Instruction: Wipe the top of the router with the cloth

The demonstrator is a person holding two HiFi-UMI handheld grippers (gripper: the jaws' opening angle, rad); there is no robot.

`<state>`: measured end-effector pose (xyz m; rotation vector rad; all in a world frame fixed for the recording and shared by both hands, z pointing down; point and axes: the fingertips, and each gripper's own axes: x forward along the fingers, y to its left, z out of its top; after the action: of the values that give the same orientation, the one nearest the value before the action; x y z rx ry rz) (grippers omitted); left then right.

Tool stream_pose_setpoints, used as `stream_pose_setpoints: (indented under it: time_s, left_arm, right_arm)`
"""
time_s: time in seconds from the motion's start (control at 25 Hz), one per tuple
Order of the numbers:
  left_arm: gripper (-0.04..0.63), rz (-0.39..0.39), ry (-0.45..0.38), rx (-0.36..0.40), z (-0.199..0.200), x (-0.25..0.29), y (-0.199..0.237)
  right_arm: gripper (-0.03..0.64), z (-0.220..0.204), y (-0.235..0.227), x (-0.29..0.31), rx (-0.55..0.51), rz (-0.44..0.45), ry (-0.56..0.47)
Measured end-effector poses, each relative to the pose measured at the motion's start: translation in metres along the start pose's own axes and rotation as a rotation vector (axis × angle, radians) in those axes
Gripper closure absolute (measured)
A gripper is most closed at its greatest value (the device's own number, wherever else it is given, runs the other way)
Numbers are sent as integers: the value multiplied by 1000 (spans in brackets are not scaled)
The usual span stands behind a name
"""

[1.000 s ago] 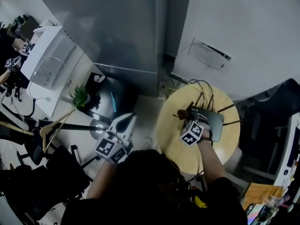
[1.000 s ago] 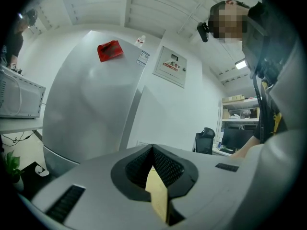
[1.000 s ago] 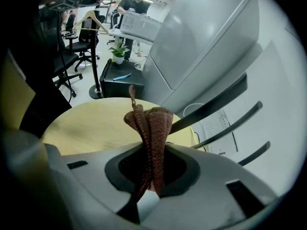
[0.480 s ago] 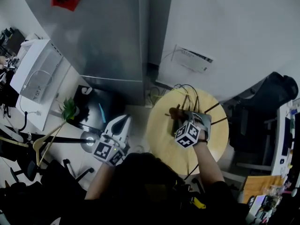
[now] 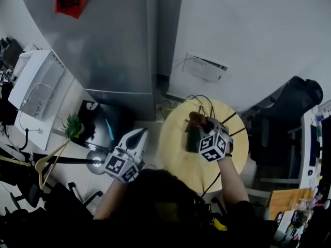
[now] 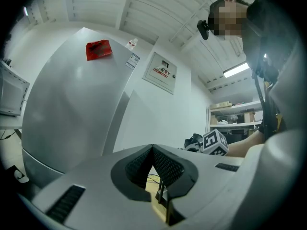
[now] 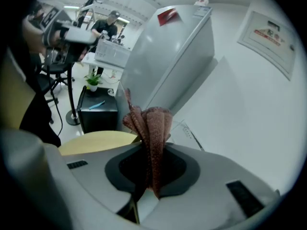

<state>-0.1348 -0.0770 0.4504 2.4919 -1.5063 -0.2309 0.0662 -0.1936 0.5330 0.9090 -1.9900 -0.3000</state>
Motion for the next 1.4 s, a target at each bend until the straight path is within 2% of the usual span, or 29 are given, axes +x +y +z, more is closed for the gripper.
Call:
stream_pose_setpoints:
  time_s: [0.12, 0.2, 0.28, 0.4, 0.56, 0.68, 0.84, 1.04, 1.4]
  left_arm:
    - [598, -7, -11, 6, 3, 6, -2]
    - [598, -12, -8, 4, 4, 10, -2]
    - [598, -14, 7, -2, 1, 13, -4]
    - [598, -15, 42, -2, -8, 14, -8]
    - [598, 14, 63, 10, -11, 9, -3]
    - [598, 57, 36, 13, -7, 4, 8]
    - [598, 90, 49, 16, -10, -1, 10]
    - [598, 111, 64, 11, -15, -6, 13]
    - [598, 92, 103, -12, -26, -7, 12]
  right_arm:
    - [554, -7, -15, -6, 160, 39, -42]
    - [554, -25, -17, 0, 228, 119, 0]
    - [554, -54, -6, 14, 277, 240, 85]
    - [554, -87, 20, 37, 321, 419, 202]
    - [554, -105, 47, 73, 301, 538, 301]
    - [554, -111, 59, 98, 273, 570, 354]
    - [554, -118, 67, 115, 256, 603, 408]
    - [554, -109, 85, 117, 200, 707, 391]
    - [552, -112, 97, 122, 62, 692, 411]
